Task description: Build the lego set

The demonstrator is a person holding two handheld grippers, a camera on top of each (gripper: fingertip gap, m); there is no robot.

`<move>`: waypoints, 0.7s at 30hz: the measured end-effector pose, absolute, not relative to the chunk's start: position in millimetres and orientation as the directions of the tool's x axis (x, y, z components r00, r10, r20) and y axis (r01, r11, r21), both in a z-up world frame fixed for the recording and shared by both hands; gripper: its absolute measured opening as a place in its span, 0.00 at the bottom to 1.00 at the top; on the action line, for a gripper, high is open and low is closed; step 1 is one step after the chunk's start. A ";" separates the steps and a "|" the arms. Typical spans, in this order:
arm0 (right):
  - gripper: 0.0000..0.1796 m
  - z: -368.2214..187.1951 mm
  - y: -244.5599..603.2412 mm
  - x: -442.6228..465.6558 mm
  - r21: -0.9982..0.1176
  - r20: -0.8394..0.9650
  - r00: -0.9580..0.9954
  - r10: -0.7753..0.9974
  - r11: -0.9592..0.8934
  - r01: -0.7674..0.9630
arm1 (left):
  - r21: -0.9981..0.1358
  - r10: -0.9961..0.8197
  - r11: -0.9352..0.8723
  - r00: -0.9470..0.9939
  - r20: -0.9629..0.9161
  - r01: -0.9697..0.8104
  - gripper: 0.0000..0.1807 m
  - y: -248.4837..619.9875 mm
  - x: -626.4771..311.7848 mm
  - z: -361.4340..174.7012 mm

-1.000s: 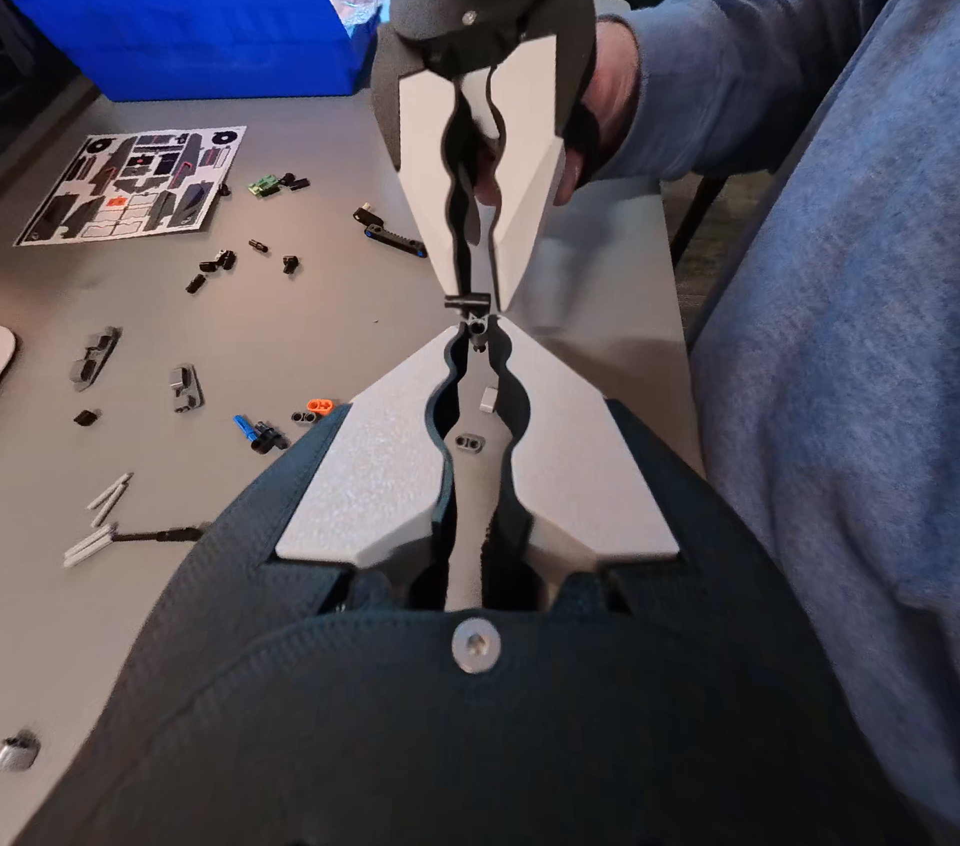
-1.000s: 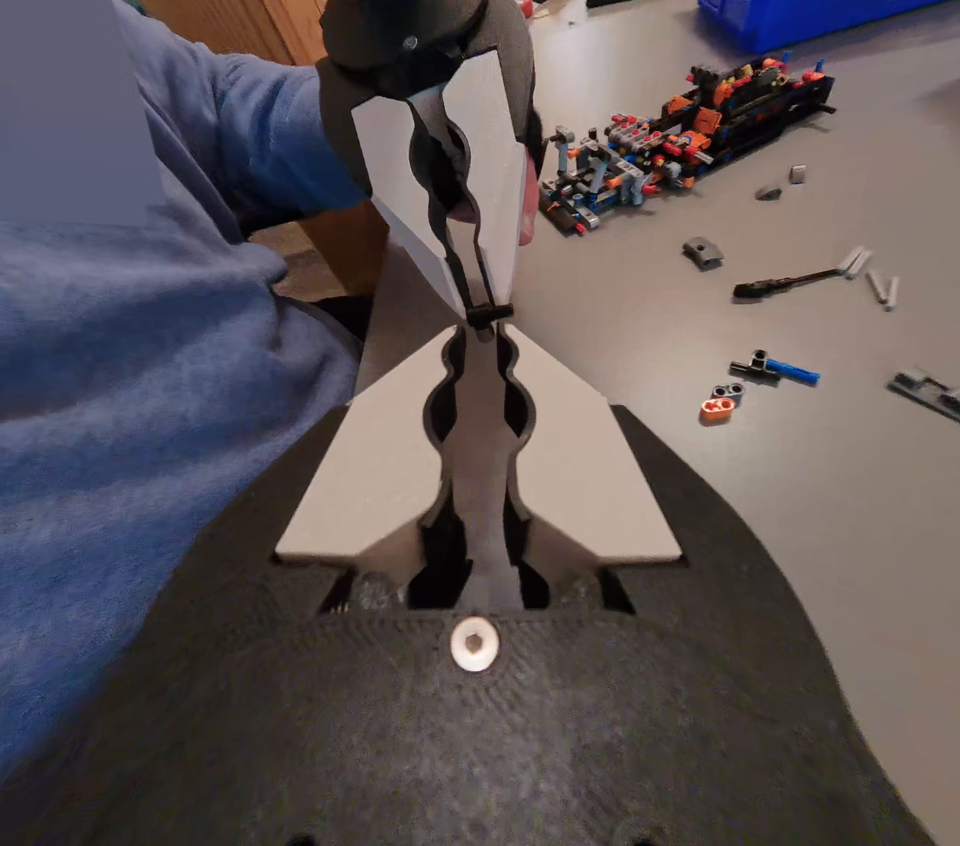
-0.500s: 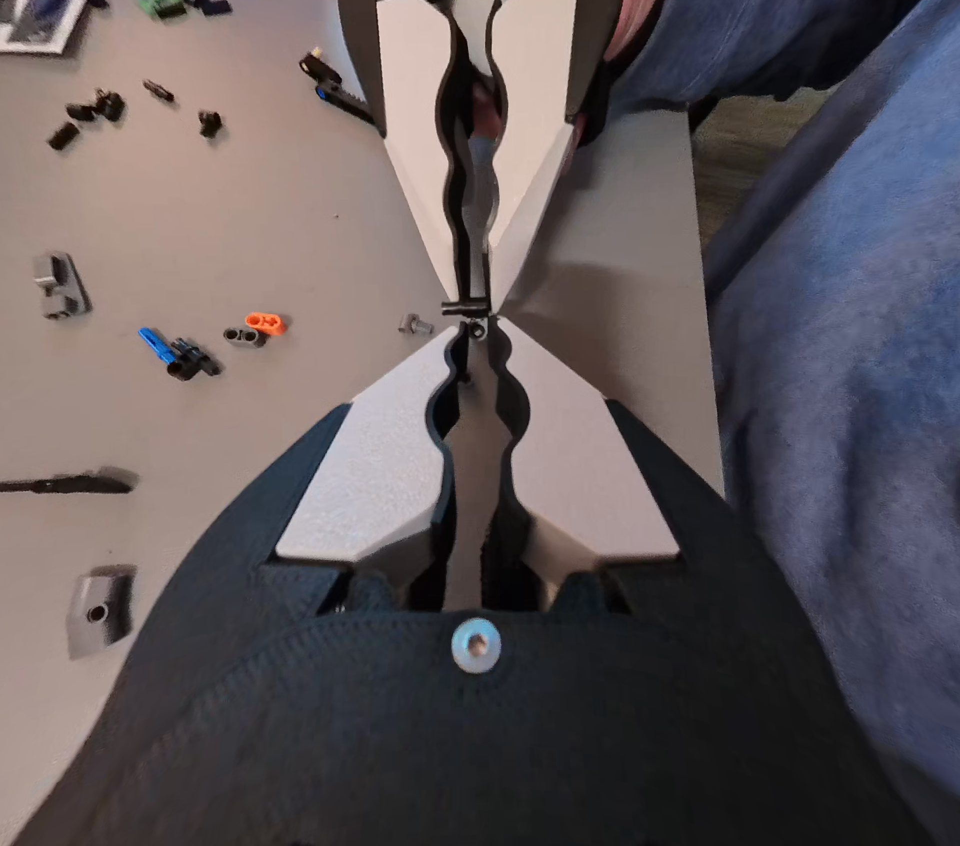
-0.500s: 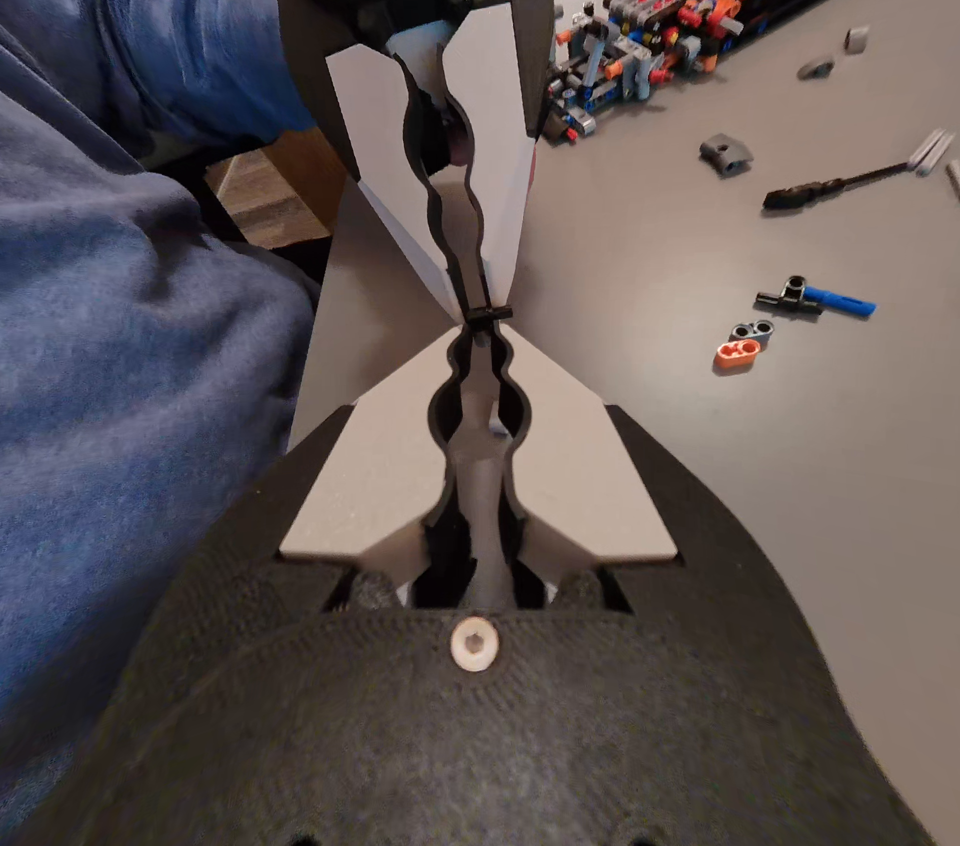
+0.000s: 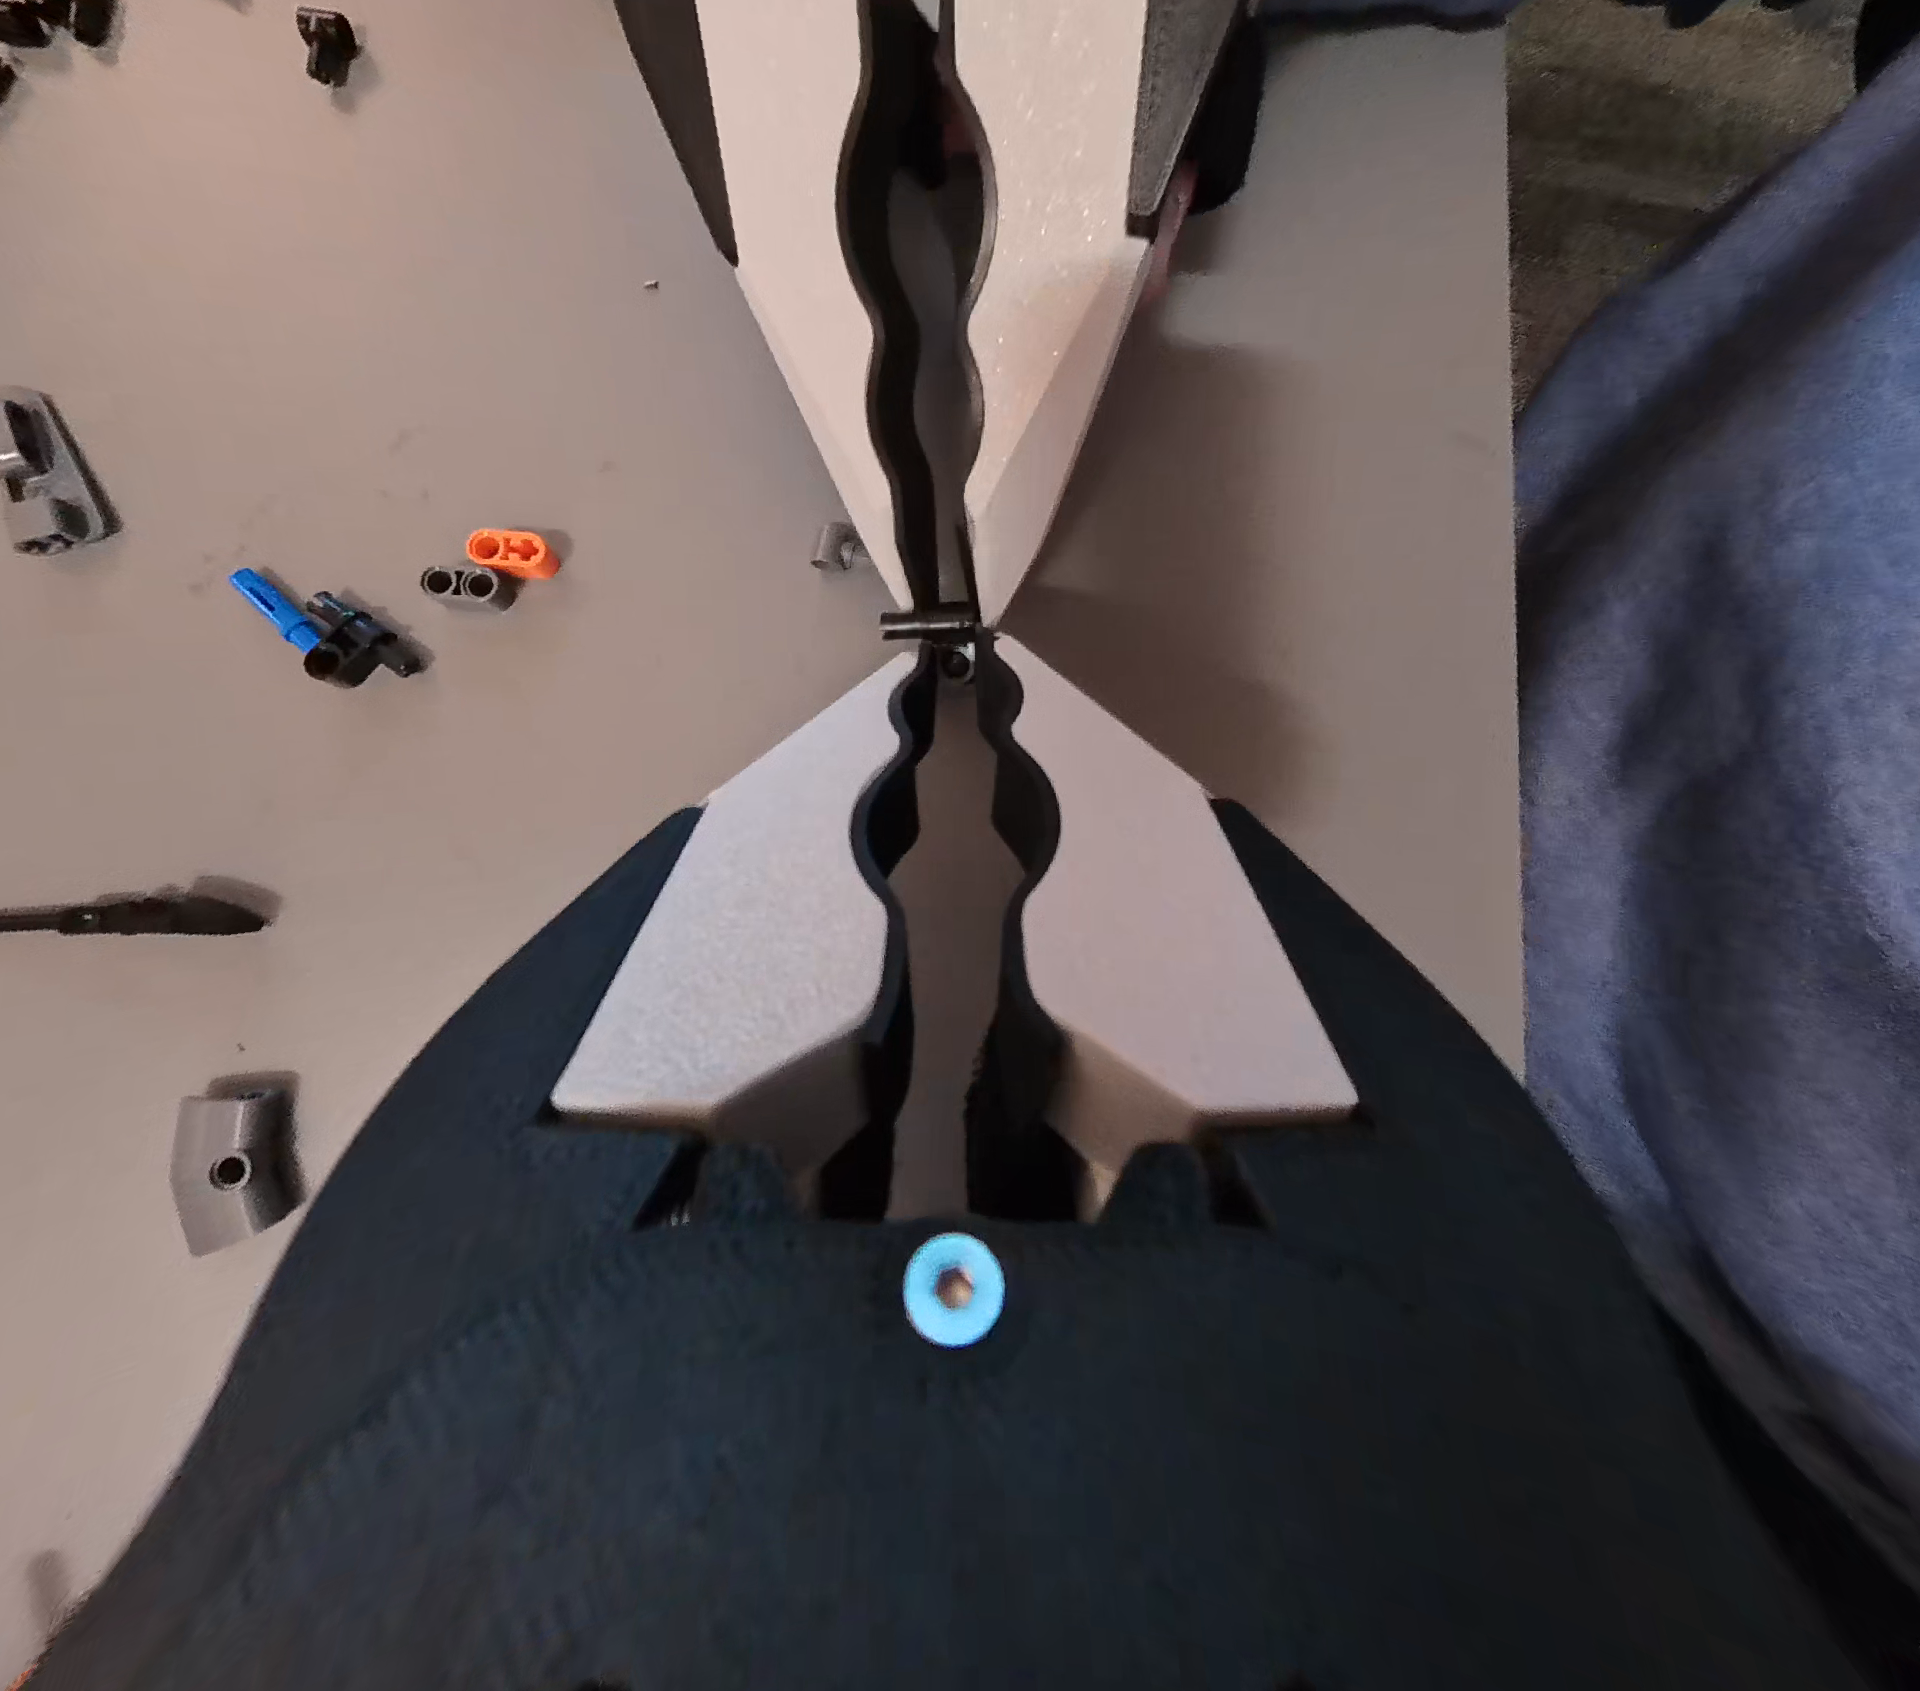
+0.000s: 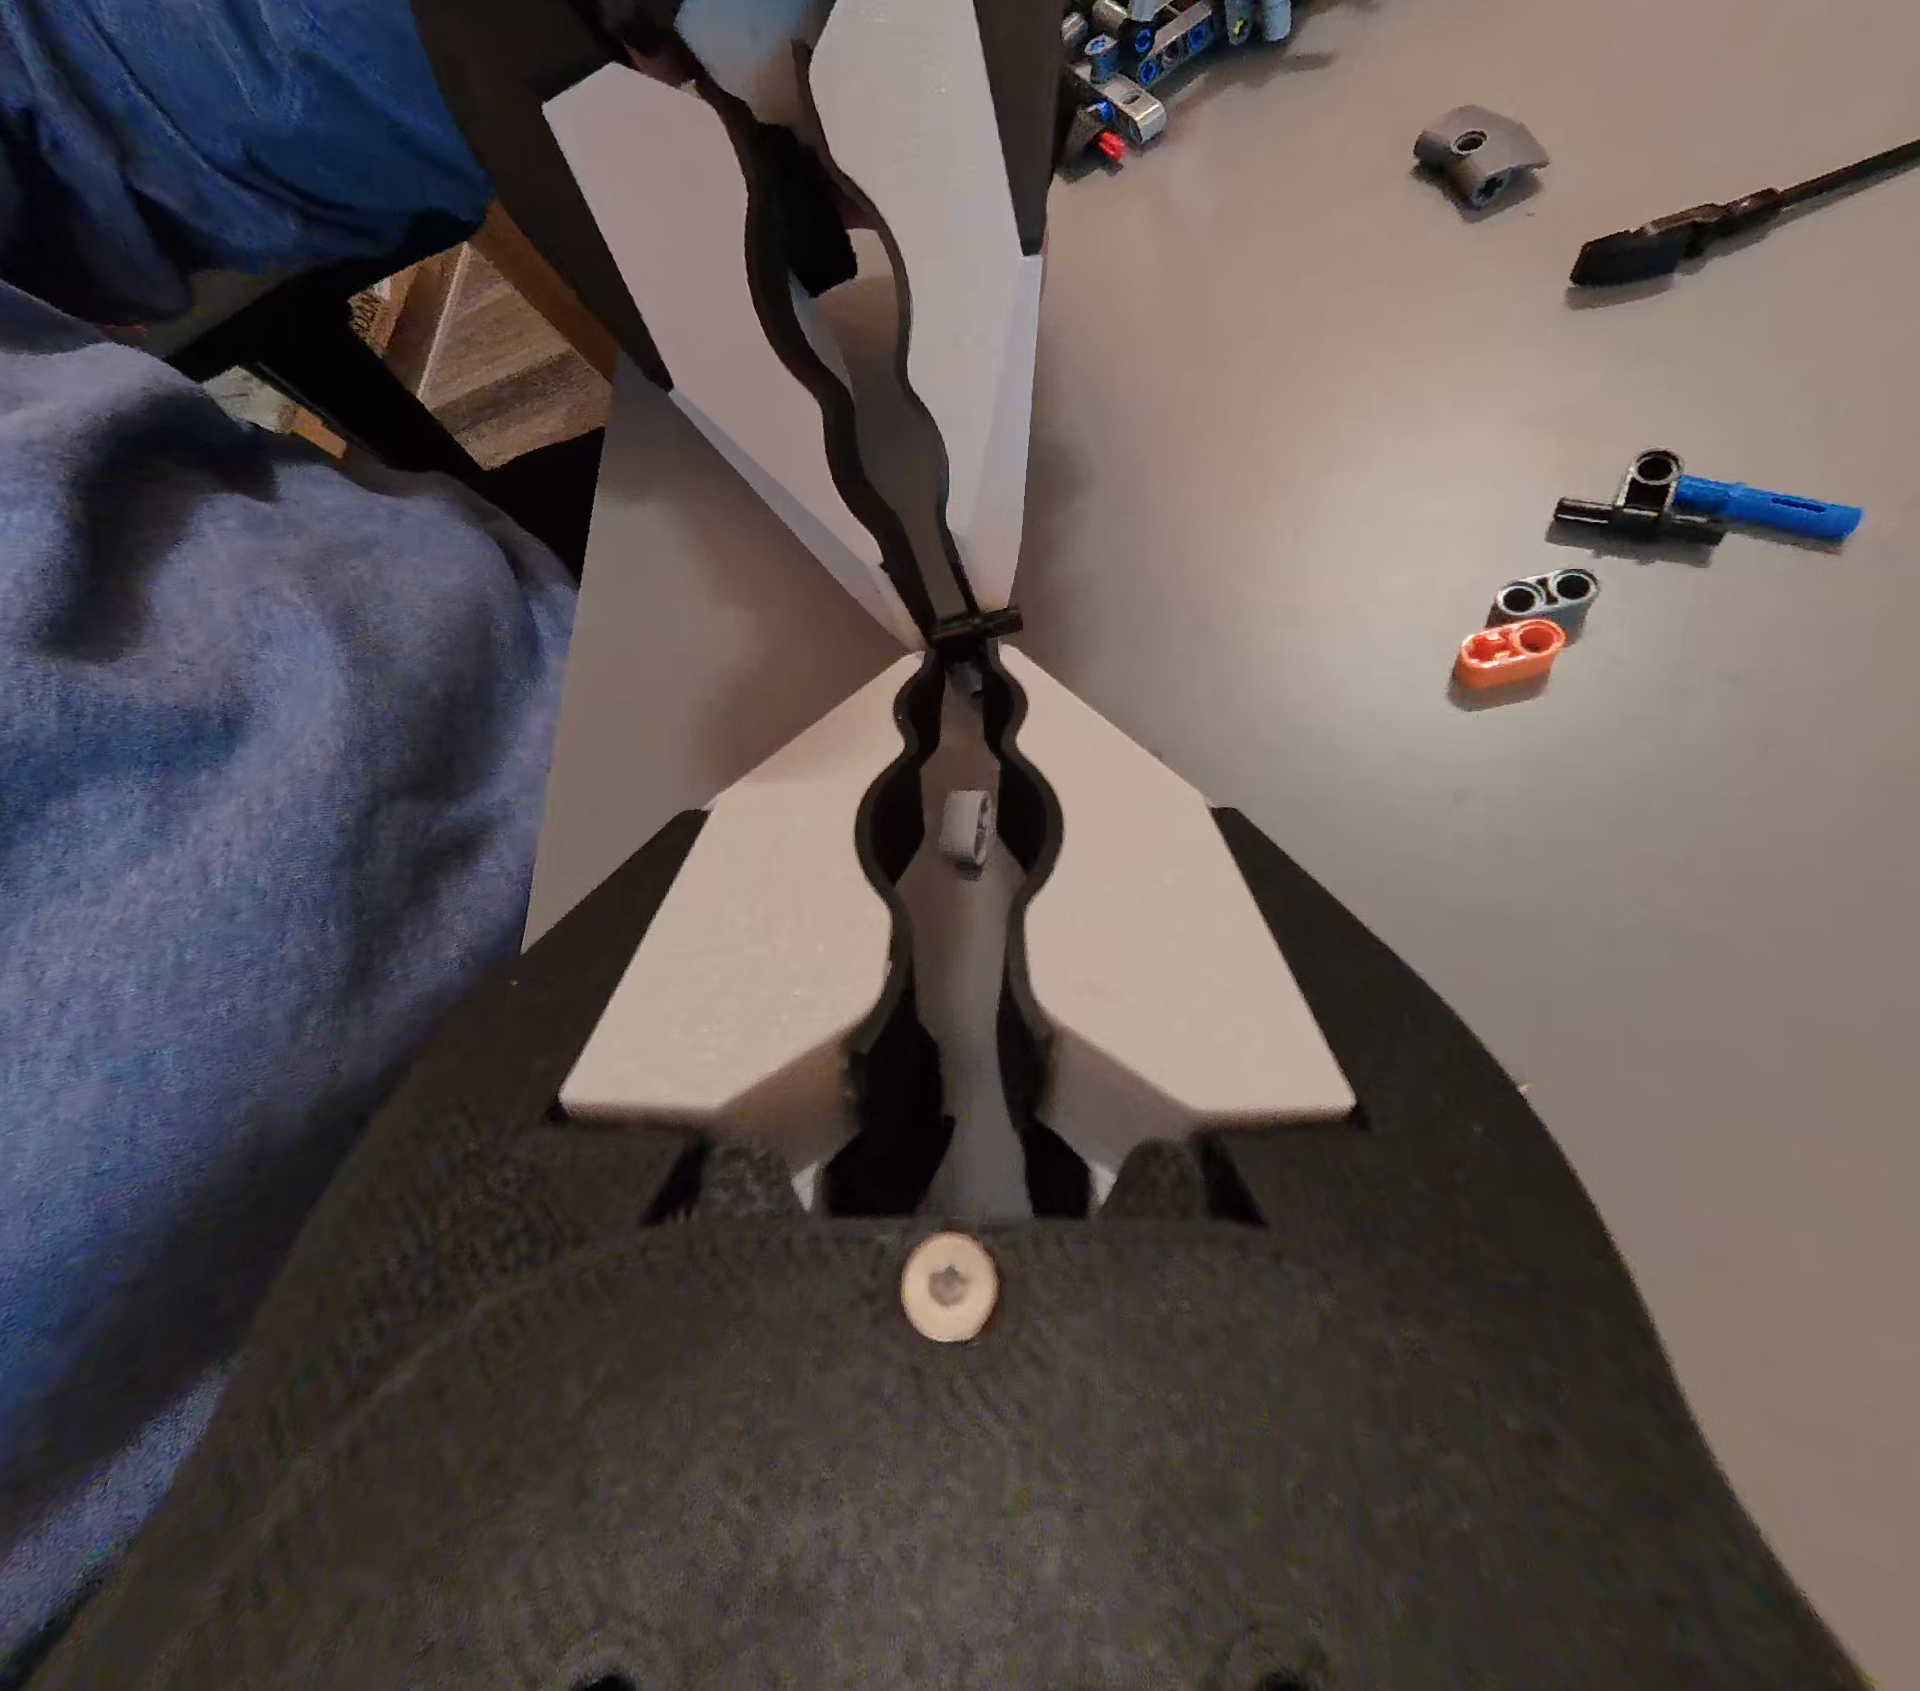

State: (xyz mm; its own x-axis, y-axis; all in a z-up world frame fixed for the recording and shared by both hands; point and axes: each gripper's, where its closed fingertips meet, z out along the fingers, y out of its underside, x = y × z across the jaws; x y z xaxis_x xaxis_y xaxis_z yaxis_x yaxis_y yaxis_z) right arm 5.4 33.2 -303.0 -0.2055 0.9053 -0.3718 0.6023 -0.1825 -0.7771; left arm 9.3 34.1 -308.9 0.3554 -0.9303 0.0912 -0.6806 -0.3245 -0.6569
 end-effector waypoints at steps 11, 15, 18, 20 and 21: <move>0.03 -308.5 31.6 6.1 -0.766 -0.352 -0.203 0.914 -0.156 0.624 | -0.622 -0.934 -0.307 0.353 0.053 -0.720 0.03 32.5 9.5 -314.3; 0.03 -308.7 31.7 5.9 -0.764 -0.354 -0.203 0.913 -0.158 0.626 | -0.619 -0.935 -0.306 0.351 0.053 -0.723 0.03 32.6 9.4 -314.4; 0.03 -306.9 32.4 6.0 -0.771 -0.354 -0.204 0.913 -0.161 0.616 | -0.621 -0.935 -0.306 0.350 0.054 -0.722 0.03 33.2 9.9 -312.6; 0.03 -307.4 32.6 6.0 -0.770 -0.350 -0.203 0.914 -0.158 0.618 | -0.612 -0.936 -0.305 0.347 0.053 -0.729 0.03 33.3 9.8 -313.2; 0.03 -309.0 32.6 6.2 -0.768 -0.338 -0.203 0.919 -0.145 0.624 | -0.605 -0.938 -0.302 0.344 0.049 -0.737 0.03 33.3 9.8 -314.9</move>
State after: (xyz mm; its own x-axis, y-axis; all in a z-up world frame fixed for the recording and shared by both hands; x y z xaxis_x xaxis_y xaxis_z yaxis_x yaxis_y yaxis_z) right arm 6.2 32.6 -309.0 -0.2031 0.9189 -0.3382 0.6238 -0.1448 -0.7681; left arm 9.8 33.3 -314.9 0.3436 -0.9379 0.0490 -0.7367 -0.3015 -0.6053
